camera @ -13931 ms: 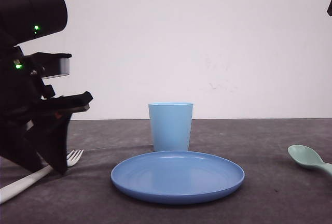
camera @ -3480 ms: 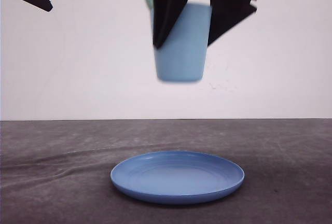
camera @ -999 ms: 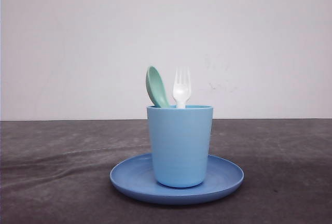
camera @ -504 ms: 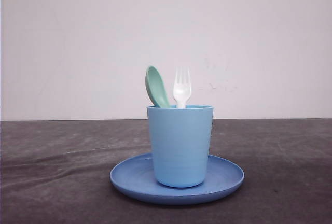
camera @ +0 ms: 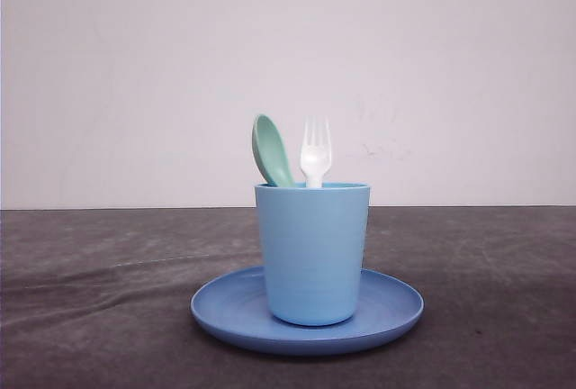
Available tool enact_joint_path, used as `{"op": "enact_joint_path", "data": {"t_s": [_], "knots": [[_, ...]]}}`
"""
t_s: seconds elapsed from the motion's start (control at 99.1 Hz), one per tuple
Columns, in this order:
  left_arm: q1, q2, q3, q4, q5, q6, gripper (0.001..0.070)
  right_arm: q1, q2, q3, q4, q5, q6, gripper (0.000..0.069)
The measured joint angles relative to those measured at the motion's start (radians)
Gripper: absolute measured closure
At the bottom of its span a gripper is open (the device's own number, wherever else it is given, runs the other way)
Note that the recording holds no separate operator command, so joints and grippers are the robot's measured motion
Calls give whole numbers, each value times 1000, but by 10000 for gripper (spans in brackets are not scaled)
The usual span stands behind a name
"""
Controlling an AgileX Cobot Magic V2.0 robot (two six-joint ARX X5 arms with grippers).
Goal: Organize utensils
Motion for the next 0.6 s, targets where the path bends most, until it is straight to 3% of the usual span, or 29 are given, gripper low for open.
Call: {"op": "enact_joint_path", "data": {"t_s": [0.161, 0.262, 0.373, 0.525, 0.595], "knots": [[0, 0, 0, 0, -2, 0, 683, 0, 0, 0, 0, 0, 0, 684], [2, -2, 0, 6, -32, 5, 683, 0, 0, 0, 0, 0, 0, 684], [33, -24, 0, 9, -86, 65, 683, 0, 0, 0, 0, 0, 0, 684], [132, -62, -14, 71, -83, 166, 683, 0, 0, 0, 0, 0, 0, 684], [201, -92, -52, 124, -56, 209, 683, 0, 0, 0, 0, 0, 0, 684]]}}
